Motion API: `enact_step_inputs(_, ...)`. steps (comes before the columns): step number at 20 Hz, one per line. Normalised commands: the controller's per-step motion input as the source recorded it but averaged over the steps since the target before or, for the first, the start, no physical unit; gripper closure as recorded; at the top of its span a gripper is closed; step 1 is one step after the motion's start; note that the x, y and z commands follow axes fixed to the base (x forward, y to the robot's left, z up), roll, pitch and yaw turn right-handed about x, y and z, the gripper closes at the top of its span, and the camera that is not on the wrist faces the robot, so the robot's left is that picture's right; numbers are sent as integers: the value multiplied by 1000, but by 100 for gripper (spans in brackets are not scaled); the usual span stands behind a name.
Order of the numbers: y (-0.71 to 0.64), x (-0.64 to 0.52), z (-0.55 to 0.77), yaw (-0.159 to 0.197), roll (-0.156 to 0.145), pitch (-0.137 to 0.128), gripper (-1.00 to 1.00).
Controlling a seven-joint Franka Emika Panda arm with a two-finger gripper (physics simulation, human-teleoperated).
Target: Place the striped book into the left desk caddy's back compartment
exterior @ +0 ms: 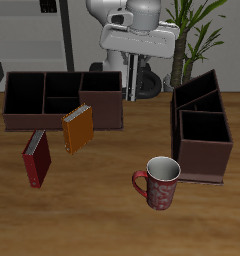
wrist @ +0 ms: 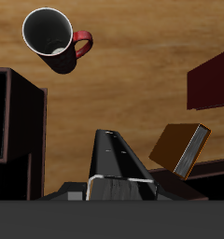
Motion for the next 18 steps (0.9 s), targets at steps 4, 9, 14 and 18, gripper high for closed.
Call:
enact_step_inputs(4, 179, -288, 25, 25, 31, -34, 100)
enact_step_inputs(9, 137, -242, -63, 22, -19, -21, 100)
enact_step_inputs(14, 168, -190, -104, -12, -13, 21, 100)
enact_step_inputs(18, 153, -203, 55, 6, 22, -2, 100)
